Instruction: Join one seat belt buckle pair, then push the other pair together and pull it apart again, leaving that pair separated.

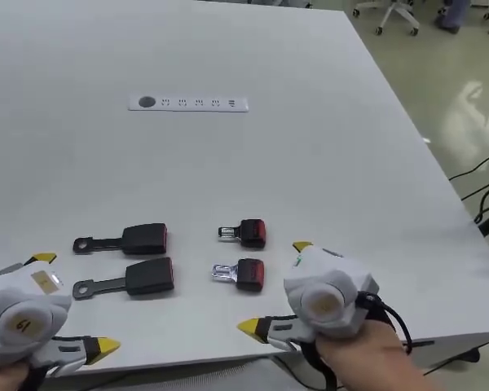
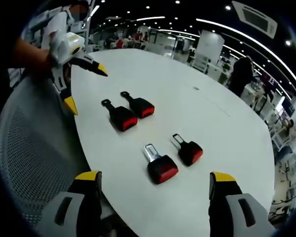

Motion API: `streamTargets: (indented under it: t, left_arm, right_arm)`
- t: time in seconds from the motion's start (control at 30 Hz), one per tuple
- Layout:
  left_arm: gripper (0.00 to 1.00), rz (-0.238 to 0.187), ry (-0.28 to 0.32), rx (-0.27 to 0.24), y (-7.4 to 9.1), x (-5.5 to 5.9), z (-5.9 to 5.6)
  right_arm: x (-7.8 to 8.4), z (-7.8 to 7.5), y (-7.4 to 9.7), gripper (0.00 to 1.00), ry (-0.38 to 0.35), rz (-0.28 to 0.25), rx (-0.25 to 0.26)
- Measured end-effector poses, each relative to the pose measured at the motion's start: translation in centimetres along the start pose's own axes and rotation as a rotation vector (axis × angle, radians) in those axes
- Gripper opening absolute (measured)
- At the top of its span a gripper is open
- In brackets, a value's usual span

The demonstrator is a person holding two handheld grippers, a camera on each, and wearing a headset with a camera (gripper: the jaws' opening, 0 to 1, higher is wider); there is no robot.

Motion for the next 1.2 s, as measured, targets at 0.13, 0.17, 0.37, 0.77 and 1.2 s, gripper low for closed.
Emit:
streamTargets:
  t: [0.13, 0.17, 0.37, 0.77, 1.2]
  left_arm:
    - [0.99, 0.004, -0.002, 0.001, 0.0, 0.2, 0.1]
    - [0.98, 0.005, -0.002, 0.002, -0.1, 0.2, 0.1]
    - [0.96, 0.011, -0.001, 0.009, -0.2, 0.3, 0.1]
    - [0.92, 0.032, -0.021, 0.041, -0.9, 0.5, 0.8]
    - [0.83, 0.044, -0.061, 0.138, -3.0, -0.5, 0.3]
  right_arm:
    - [-0.2, 0.0, 0.0, 0.91, 0.008, -0.007, -0.004]
    - [-0.2, 0.0, 0.0, 0.91, 0.01, -0.008, -0.005]
    - [-0.3, 0.0, -0.1, 0.9, 0.013, -0.009, -0.013]
    - [-0.5, -0.1, -0.6, 0.85, 0.036, 0.005, -0.033]
    - [-0.3, 0.3, -2.0, 0.73, 0.067, 0.021, -0.104]
Point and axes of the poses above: the centre of the closed fingertips' face, and the gripper's own axes: y roughly backward along the fingers, z roughly to its left, x roughly out of its underside, the point moved 3 cm from there along y, roughly backward along the fingers, and after that the axes turned 10 degrees about x, right-handed, at the moved point
